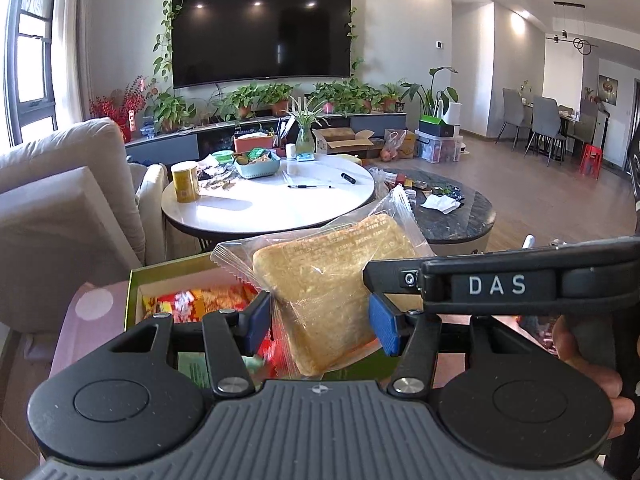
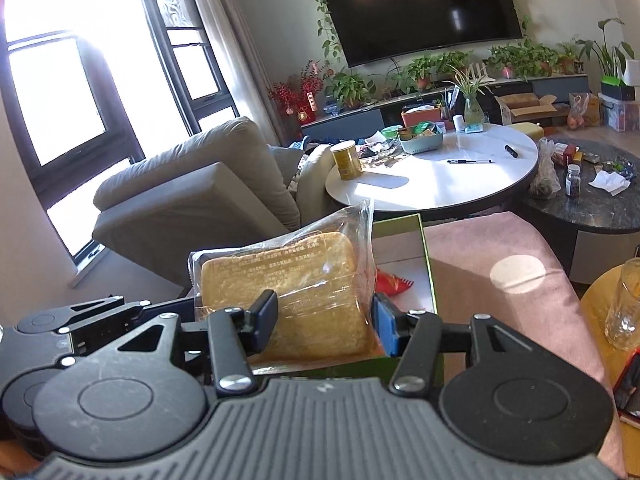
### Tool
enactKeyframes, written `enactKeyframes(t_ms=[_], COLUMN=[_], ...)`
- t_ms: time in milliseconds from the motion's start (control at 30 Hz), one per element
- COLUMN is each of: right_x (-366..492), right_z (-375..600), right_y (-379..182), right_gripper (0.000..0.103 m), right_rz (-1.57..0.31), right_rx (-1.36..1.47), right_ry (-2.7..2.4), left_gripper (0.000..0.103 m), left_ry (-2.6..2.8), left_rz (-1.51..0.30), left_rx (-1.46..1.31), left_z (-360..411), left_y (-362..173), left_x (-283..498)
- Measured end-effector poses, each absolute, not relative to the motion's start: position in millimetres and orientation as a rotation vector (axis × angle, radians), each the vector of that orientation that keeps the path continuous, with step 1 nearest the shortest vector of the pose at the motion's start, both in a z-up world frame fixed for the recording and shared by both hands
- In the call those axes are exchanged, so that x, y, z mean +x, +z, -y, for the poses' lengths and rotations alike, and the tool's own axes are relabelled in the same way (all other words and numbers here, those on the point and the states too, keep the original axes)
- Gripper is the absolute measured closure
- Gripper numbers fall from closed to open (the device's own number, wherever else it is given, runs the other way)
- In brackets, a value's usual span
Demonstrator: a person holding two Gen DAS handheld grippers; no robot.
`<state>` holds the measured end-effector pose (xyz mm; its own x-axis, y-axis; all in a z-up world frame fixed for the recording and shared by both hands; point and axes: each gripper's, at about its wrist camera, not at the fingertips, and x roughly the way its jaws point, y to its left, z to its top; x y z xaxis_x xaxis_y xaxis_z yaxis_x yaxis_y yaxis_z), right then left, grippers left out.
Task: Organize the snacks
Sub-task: 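Carry the bread loaf over the green box and release it inside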
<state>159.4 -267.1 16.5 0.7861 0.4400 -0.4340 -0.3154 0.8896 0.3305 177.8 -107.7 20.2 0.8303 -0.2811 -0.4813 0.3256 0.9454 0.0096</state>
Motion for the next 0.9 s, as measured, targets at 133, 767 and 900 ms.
enactKeyframes(t_ms=[133,767,900], right_x=[178,256,255], right_z=[269,267,270], right_y=[18,-12,-15], right_gripper=[0.048,0.042,0.041], right_rz=[-0.528,-0.603,-0.569], right_rx=[0.261,0.306,0.296], right_ry=[0.403,0.372,0.281], left_gripper=[0.053,0.049,0.043], left_ry=[-0.322,-0.303,-0.284], left_rz=[-0.491,-0.6,-0.589], left_rx=[0.092,0.053,0.051], left_z=[110,100,95], left_y=[20,-21,-24], left_x=[202,298,298])
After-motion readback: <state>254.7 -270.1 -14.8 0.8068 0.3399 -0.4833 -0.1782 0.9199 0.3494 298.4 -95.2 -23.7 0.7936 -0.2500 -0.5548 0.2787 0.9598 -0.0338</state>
